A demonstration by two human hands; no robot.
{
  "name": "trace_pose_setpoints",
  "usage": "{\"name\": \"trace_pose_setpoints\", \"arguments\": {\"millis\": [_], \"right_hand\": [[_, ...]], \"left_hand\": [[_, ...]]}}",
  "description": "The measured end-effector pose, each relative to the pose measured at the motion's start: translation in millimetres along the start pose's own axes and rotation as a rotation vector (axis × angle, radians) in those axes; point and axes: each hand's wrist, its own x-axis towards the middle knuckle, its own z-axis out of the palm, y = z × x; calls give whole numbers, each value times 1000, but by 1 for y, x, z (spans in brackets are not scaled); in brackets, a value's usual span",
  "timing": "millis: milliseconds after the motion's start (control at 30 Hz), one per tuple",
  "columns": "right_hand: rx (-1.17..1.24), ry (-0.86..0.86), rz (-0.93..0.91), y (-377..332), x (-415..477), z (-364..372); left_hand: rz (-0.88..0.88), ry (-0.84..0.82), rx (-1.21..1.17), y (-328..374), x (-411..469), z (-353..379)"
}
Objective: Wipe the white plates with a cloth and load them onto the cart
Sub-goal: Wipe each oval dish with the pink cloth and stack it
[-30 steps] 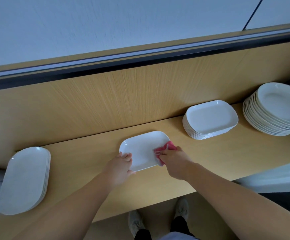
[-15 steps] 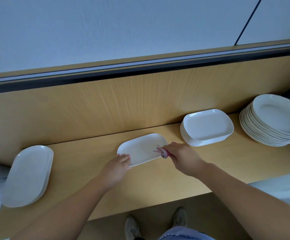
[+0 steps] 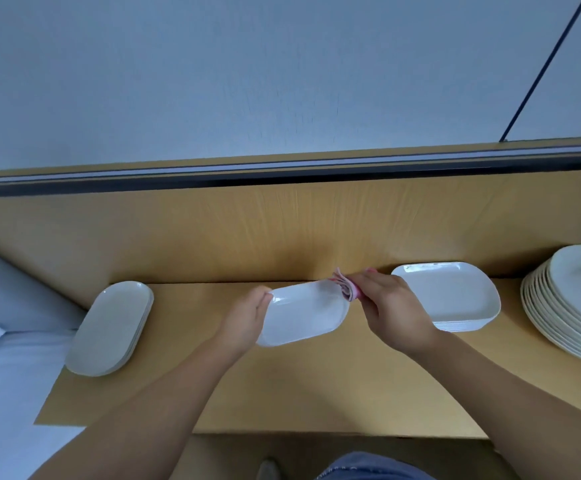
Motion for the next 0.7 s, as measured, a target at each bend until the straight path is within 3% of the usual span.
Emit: {"name": "trace_pose_setpoints", "arguments": {"millis": [367, 600, 700], "right_hand": [[-74, -31, -29, -19, 18, 26], [-172, -97, 49, -10, 26, 64], [-233, -107, -4, -16, 33, 83]], "left_hand": [[-179, -136, -111, -25, 22, 2], [-253, -532, -126, -52, 46, -13], [-210, -487, -108, -59, 49, -13]]}}
